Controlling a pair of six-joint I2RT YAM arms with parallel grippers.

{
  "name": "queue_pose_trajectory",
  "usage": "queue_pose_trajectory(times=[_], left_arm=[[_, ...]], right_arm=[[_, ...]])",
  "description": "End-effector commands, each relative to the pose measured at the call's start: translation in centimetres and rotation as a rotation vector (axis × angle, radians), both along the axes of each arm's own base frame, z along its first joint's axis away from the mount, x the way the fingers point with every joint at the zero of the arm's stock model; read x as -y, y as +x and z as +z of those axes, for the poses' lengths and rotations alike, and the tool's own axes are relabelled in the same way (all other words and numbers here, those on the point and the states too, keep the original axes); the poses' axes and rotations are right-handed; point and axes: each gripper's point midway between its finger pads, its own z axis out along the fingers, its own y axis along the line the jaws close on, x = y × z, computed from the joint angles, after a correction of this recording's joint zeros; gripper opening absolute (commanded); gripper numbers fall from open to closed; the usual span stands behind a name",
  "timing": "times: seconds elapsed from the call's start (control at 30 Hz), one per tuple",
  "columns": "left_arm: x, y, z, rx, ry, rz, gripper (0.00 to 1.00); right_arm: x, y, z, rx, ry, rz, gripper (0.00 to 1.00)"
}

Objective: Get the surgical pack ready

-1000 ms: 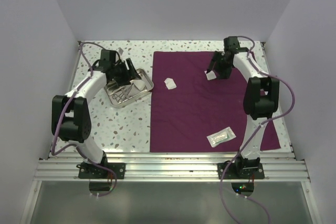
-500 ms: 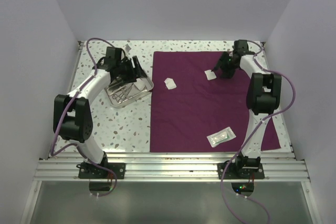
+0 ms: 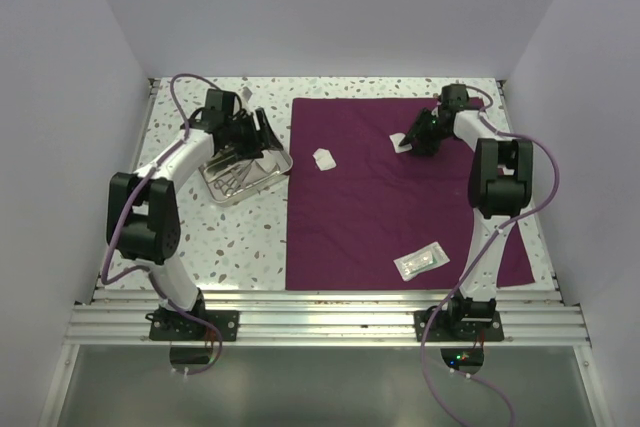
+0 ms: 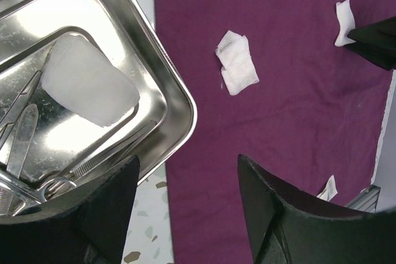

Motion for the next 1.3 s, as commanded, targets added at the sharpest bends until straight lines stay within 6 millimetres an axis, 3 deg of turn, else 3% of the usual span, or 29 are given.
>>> queue_pose_trajectory(times=[0.0, 0.3, 0.4, 0.47, 0.57, 0.77, 0.8, 0.87, 1.1, 1.27], left_arm=[[0.7, 1.0, 1.5, 0.042, -0.022, -0.034, 0.68], [0.9, 0.9, 1.0, 0.028, -0.033, -0.043, 0.68], [1.1, 0.8, 1.1, 0.028, -0.036, -0.05, 0.68], [1.0, 0.8, 1.1, 0.031, -0.035, -0.051, 0.68], [1.1, 0.7, 1.3, 0.034, -0.039, -0.058, 0.68], [1.0, 0.6, 1.2, 0.036, -0.038, -0.063, 0.68], [0.8, 0.5, 1.0, 0.034, -0.035, -0.063, 0.68], [0.6, 0.4, 0.9, 0.034, -0.031, -0.062, 0.68], [0.0, -0.1, 0.7, 0.035, -0.027, -0.065, 0.68], [-0.5, -0.2, 0.7, 0.034, -0.022, -0.059, 0.68]], right_arm=[[1.0, 1.5, 0.4, 0.04, -0.036, -0.006, 0.46], [1.1, 2.1, 1.1, 0.054, -0.036, 0.009, 0.35], [0.6, 2.7, 2.2, 0.085, -0.007, 0.021, 0.25], [-0.1, 3.1, 3.3, 0.107, 0.034, 0.026, 0.1], [-0.9, 3.4, 4.2, 0.12, 0.08, 0.022, 0.0], [-2.6, 3.7, 8.2, 0.169, 0.108, 0.042, 0.0], [-5.3, 3.1, 8.7, 0.163, 0.114, 0.092, 0.0], [-8.2, 2.8, 10.5, 0.191, 0.125, 0.141, 0.0], [-16.0, 2.0, 14.1, 0.232, 0.229, 0.216, 0.0], [-20.3, 1.1, 14.3, 0.219, 0.303, 0.292, 0.0]])
